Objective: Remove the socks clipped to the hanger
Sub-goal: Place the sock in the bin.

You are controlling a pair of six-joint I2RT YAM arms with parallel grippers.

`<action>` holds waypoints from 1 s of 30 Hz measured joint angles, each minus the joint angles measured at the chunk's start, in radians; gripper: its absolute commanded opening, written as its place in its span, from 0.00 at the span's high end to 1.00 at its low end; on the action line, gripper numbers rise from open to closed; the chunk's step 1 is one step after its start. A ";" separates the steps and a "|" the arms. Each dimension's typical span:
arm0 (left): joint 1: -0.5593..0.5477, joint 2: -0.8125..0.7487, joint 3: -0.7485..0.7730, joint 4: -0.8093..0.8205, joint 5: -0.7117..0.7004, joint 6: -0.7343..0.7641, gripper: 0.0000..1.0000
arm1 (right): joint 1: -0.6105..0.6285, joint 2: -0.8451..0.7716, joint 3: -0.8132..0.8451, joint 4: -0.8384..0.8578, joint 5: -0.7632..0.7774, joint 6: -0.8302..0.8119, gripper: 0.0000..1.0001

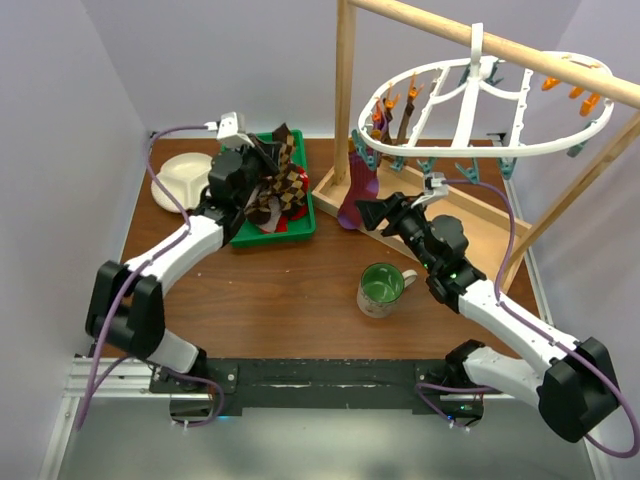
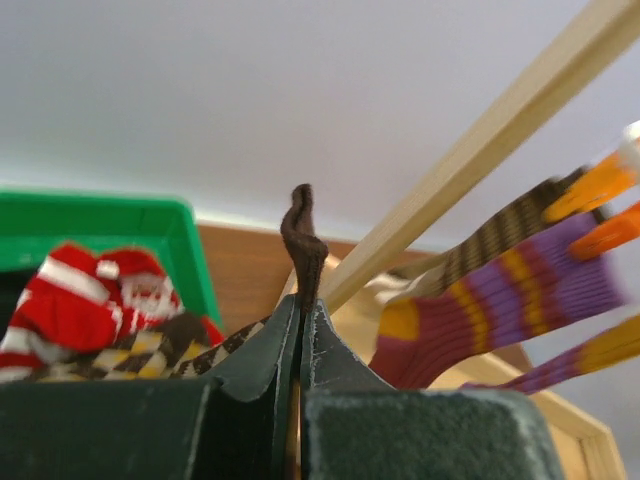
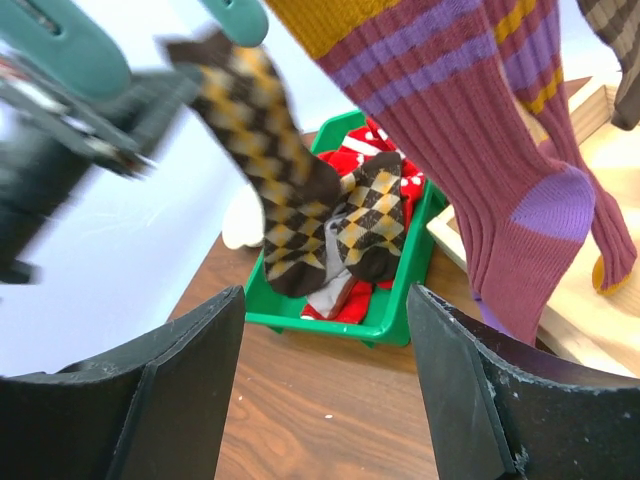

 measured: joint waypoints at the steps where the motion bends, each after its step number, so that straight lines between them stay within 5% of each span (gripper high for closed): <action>1: 0.010 0.024 -0.014 0.013 0.010 -0.006 1.00 | 0.000 0.000 0.000 -0.004 0.000 0.000 0.30; 10: 0.134 0.430 0.037 -0.021 0.066 -0.064 1.00 | 0.000 -0.073 0.000 -0.093 0.002 -0.029 0.27; 17: 0.157 0.527 0.183 -0.090 0.064 -0.072 0.99 | 0.000 -0.117 0.000 -0.141 0.027 -0.069 0.26; 25: 0.158 0.477 0.178 -0.110 0.079 -0.072 0.60 | 0.000 -0.104 0.000 -0.150 0.027 -0.079 0.23; 30: 0.158 0.367 0.151 -0.111 0.085 -0.070 0.50 | 0.000 -0.101 0.001 -0.151 0.037 -0.079 0.21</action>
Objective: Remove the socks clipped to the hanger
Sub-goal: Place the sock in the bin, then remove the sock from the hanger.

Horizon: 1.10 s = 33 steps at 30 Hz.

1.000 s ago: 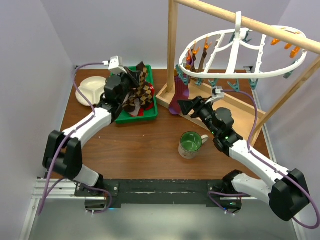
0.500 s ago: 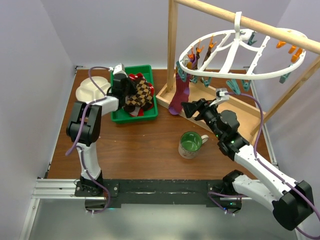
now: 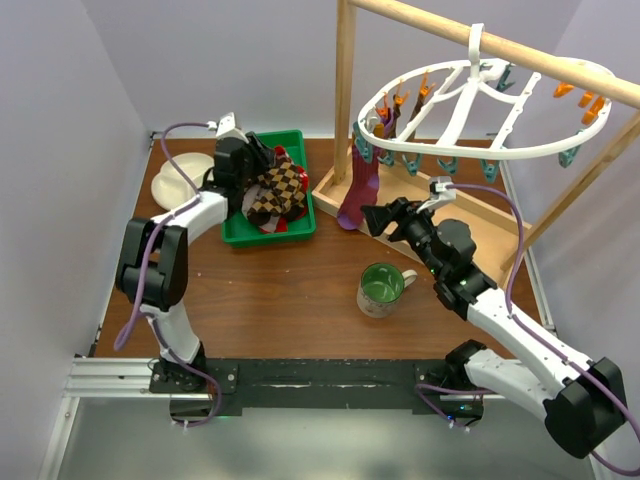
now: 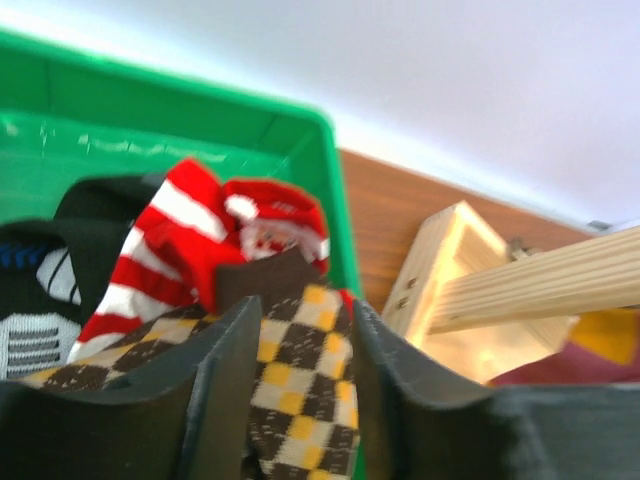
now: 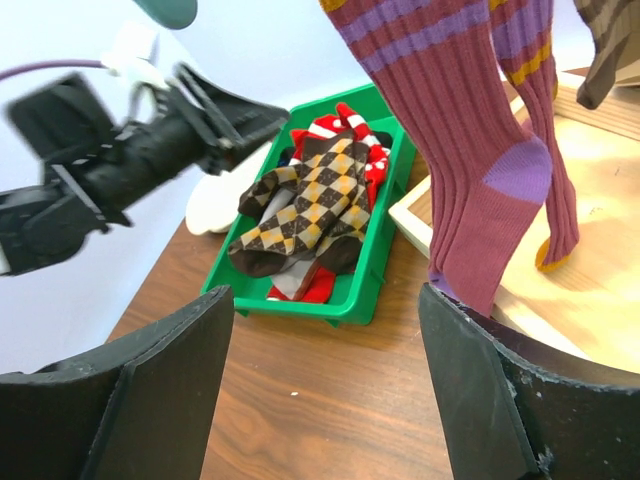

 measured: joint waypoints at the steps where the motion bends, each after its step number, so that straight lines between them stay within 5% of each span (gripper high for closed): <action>1: 0.000 -0.014 0.000 0.002 0.001 0.002 0.50 | 0.000 0.000 0.001 -0.001 0.003 0.000 0.21; 14: -0.021 -0.164 -0.087 0.106 0.180 0.048 0.51 | 0.000 -0.018 0.007 -0.041 0.050 -0.008 0.19; 23: -0.254 -0.172 -0.091 0.246 0.361 0.129 0.51 | -0.001 -0.023 -0.014 -0.041 0.068 -0.010 0.19; 33: -0.310 -0.009 0.104 0.290 0.418 0.158 0.51 | -0.001 -0.020 -0.030 -0.037 0.067 -0.006 0.19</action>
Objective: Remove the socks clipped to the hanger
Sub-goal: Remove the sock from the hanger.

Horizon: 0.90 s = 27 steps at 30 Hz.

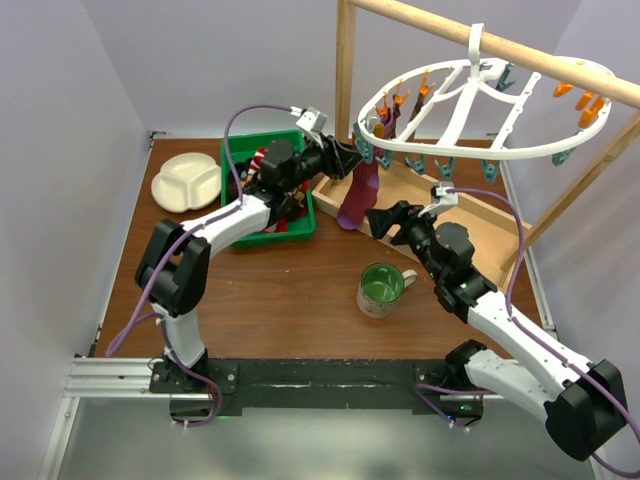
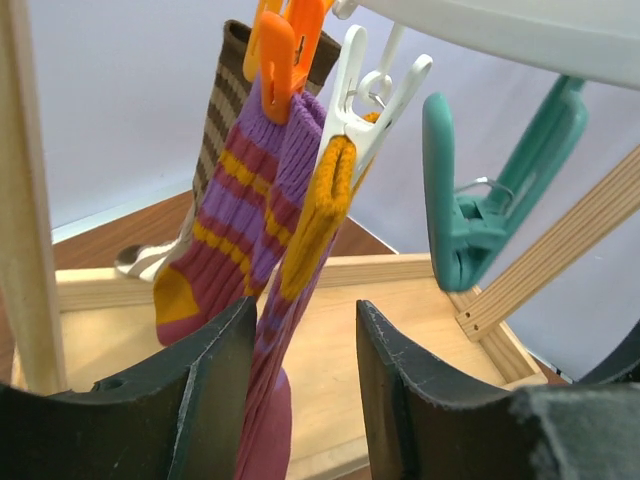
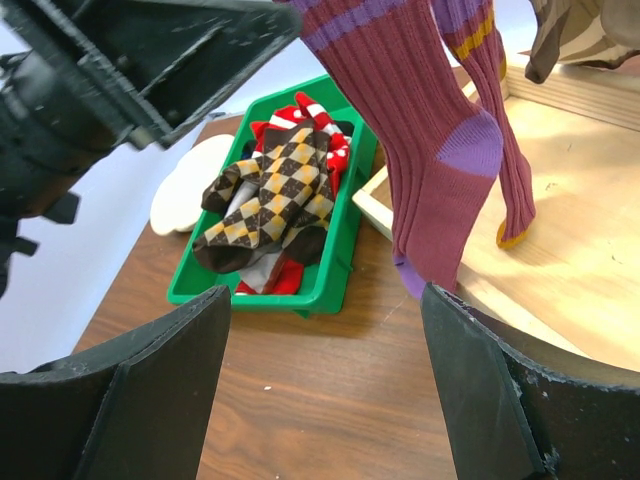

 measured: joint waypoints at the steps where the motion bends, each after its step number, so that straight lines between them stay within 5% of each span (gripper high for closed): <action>1: -0.005 0.016 0.018 -0.001 0.000 0.003 0.51 | 0.000 0.002 0.000 0.002 0.000 0.000 0.19; 6: -0.014 0.059 0.061 0.002 -0.002 0.007 0.56 | -0.001 0.011 0.000 0.003 0.000 0.000 0.19; 14: -0.018 0.064 0.069 0.039 -0.046 0.016 1.00 | -0.004 0.017 0.000 0.005 0.000 0.000 0.20; 27: -0.023 -0.212 -0.146 0.103 -0.119 0.040 1.00 | -0.005 -0.043 -0.002 -0.005 -0.001 0.000 0.20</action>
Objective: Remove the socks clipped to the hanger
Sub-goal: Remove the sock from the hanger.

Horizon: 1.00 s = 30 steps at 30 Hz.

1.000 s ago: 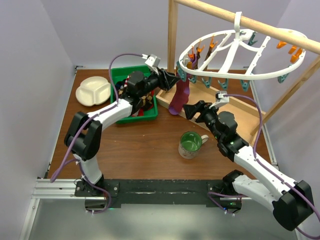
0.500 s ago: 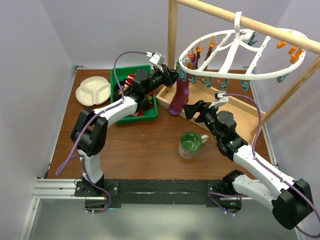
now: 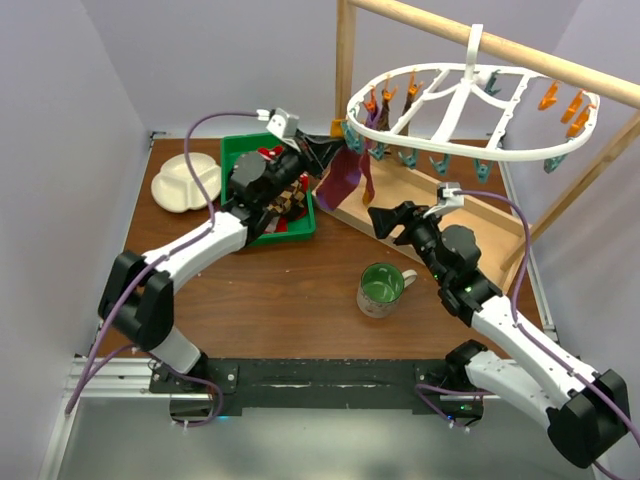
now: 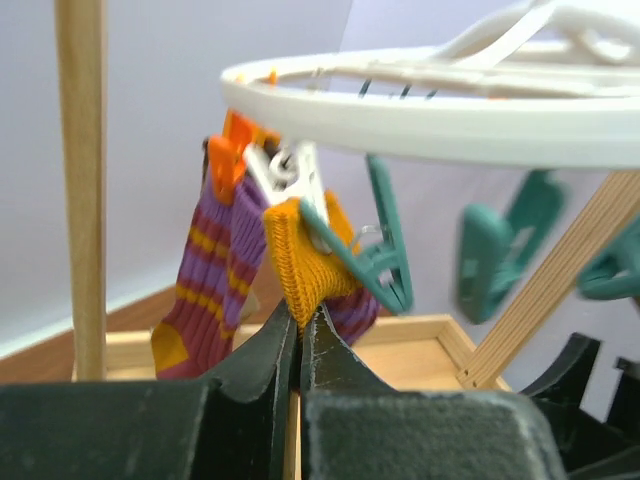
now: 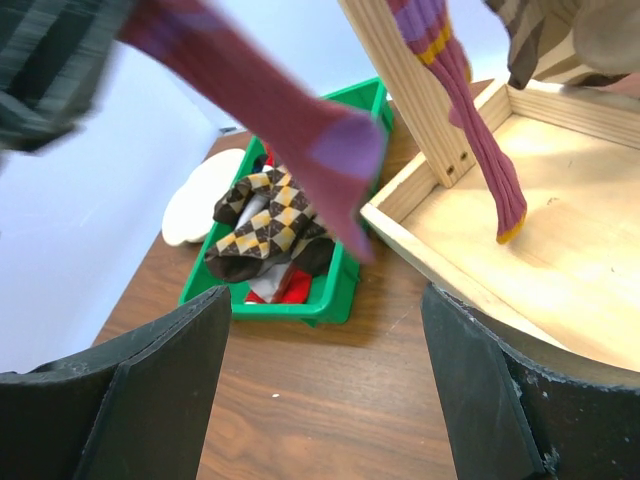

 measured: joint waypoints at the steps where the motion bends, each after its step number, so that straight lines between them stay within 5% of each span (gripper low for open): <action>1: -0.001 -0.023 -0.009 -0.003 -0.006 0.007 1.00 | 0.000 -0.002 0.000 0.000 -0.002 0.001 0.20; 12: -0.076 -0.235 -0.046 -0.097 -0.103 0.109 1.00 | -0.001 -0.010 0.011 -0.004 -0.058 0.048 0.19; 30: -0.302 -0.251 0.000 -0.435 -0.391 0.198 1.00 | -0.001 -0.042 -0.039 0.217 -0.195 0.072 0.09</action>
